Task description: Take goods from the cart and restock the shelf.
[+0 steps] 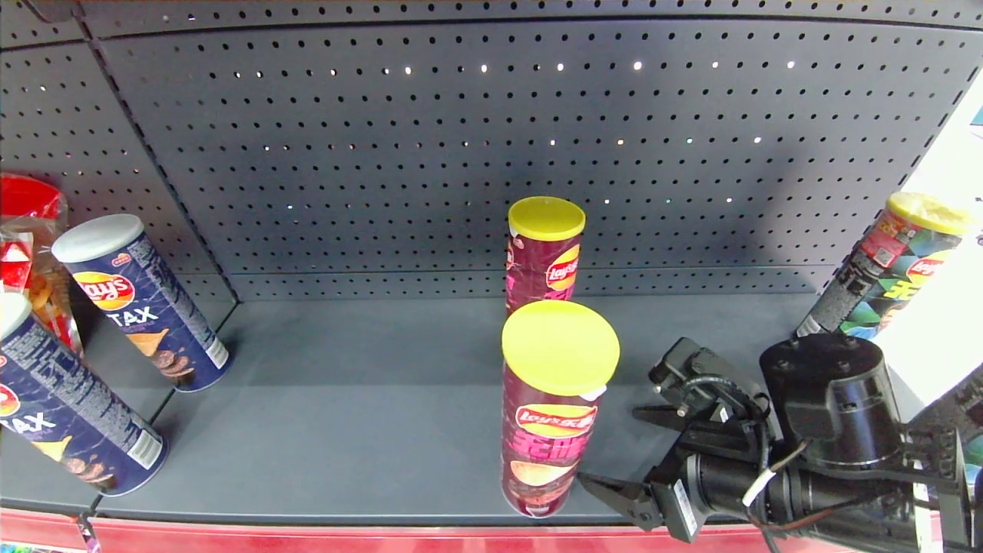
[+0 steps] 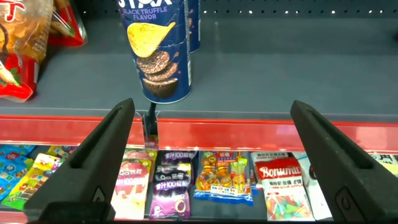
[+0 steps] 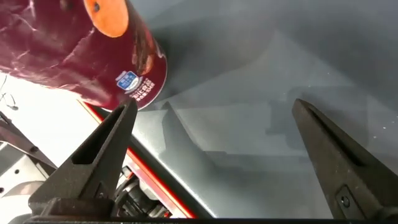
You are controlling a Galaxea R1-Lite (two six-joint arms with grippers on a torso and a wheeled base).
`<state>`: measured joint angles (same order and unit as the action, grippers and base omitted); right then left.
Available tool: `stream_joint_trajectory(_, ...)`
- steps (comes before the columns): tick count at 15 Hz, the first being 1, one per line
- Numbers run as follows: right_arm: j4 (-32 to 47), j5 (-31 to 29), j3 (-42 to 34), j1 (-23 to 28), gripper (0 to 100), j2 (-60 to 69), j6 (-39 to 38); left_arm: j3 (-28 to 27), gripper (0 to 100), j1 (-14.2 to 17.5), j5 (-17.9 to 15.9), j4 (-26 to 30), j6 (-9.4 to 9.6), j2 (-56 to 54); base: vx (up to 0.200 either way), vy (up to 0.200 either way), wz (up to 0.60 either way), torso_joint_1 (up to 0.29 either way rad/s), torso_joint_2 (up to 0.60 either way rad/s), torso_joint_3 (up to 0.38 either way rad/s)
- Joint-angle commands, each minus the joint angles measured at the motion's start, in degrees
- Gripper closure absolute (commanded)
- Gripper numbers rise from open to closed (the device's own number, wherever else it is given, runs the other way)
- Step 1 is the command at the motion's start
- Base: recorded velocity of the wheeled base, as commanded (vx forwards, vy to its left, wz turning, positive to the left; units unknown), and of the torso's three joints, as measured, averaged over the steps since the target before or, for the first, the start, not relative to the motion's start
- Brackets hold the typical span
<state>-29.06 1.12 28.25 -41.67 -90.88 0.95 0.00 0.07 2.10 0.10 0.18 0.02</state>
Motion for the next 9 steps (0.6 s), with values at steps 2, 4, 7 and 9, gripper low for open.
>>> stream_joint_trajectory(2, 0.0, 0.0, 0.3, -0.4, 0, -0.3, 0.0, 0.0, 0, 0.0, 0.0, 0.0, -0.01, 0.0, 0.000, 0.000, 0.00, 0.000, 0.00, 0.000)
stream_joint_trajectory(4, -0.1, 0.0, 0.3, -1.8, 0, -0.3, 0.0, -0.1, 0, 0.0, 0.0, 0.0, -0.01, 0.0, 0.000, 0.000, 0.00, 0.000, 0.00, 0.000)
stream_joint_trajectory(7, -0.1, 0.0, 1.2, -1.9, 0, -1.0, -0.1, 0.0, 0, 0.0, 0.0, 0.0, -0.01, 0.0, 0.000, 0.000, 0.00, 0.000, 0.00, 0.000)
stream_joint_trajectory(9, 0.0, 0.0, 1.0, -1.8, 0, -0.9, 0.0, 0.0, 0, 0.0, 0.0, 0.0, -0.01, 0.0, 0.000, 0.000, 0.00, 0.000, 0.00, 0.000)
